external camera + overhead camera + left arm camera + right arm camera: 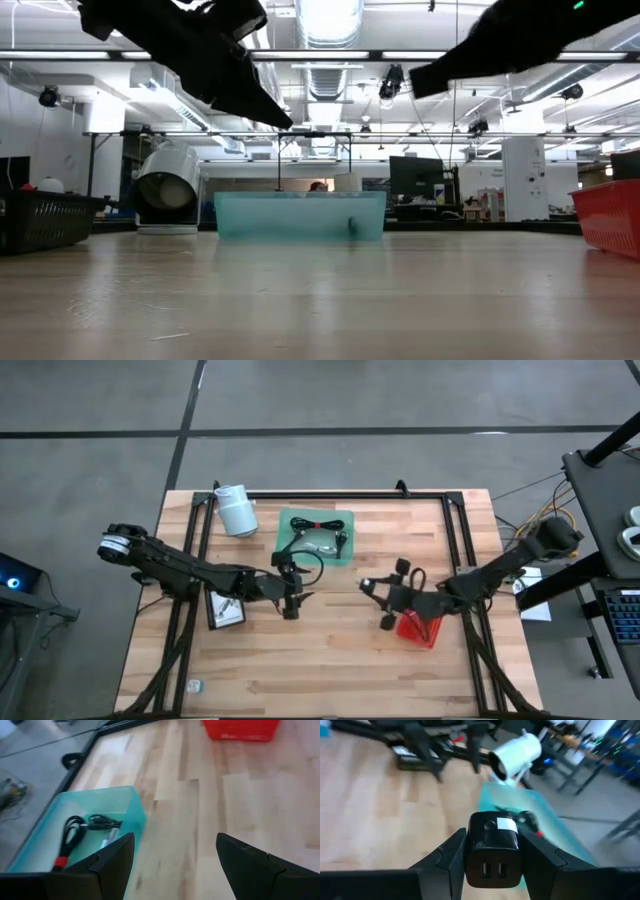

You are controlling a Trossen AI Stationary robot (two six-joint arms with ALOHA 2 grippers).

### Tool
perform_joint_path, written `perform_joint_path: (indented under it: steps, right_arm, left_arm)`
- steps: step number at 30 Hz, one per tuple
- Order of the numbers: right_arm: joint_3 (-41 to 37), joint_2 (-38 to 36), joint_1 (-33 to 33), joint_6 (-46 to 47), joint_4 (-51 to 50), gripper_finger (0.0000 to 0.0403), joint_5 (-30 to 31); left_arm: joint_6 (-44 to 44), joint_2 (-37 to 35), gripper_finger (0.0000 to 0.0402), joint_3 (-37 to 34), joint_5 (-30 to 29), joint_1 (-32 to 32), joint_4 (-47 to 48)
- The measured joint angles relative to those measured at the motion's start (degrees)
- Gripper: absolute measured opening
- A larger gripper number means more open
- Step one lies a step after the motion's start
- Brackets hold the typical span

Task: Pick and place items into bin
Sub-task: Put the black charger adapter into the red bin

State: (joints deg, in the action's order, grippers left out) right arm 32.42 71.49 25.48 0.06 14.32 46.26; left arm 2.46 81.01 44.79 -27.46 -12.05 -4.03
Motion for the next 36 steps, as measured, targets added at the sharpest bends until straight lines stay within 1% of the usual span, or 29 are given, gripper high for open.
perform_joint_path:
  steps: [3,7,10,13,19,24,30,33,36]
  right_arm:
    - [0.14,-3.73,2.32,7.44,-7.18,0.0136,0.05]
    - [2.9,-7.9,5.11,20.77,-20.74,0.0136,-0.81]
    - [6.0,-9.51,6.47,30.34,-32.14,0.0136,-2.87]
    - [9.23,-9.67,8.37,37.34,-41.72,0.0136,-3.42]
    - [14.72,-7.95,9.83,49.94,-57.2,0.0136,-14.39]
    - [17.82,-5.35,9.89,58.27,-68.84,0.0136,-24.6]
    - [20.52,-0.07,9.94,62.11,-83.73,0.0136,-36.88]
    - [20.72,2.3,9.87,62.1,-87.15,0.0136,-38.8]
    - [20.72,3.91,9.88,62.07,-86.94,0.0136,-38.86]
  left_arm:
    - [0.01,0.0,0.0263,-0.07,-2.03,0.0,0.09]
    - [0.0,0.05,0.0263,-0.17,-2.9,0.04,0.2]
    - [0.0,0.74,0.0263,-0.22,-2.93,0.04,0.26]
    - [0.04,1.58,0.0263,-0.3,-2.91,0.05,0.45]
    - [1.92,3.16,0.0263,-0.35,-2.91,0.06,0.53]
    - [0.95,3.21,0.0263,-0.49,-2.89,0.06,0.52]
    - [0.9,3.21,0.0263,-0.57,-2.89,0.05,0.36]
    - [0.87,3.21,0.0263,-0.8,-2.86,0.04,0.0]
    - [0.89,3.21,0.0263,-1.08,-2.86,0.04,0.02]
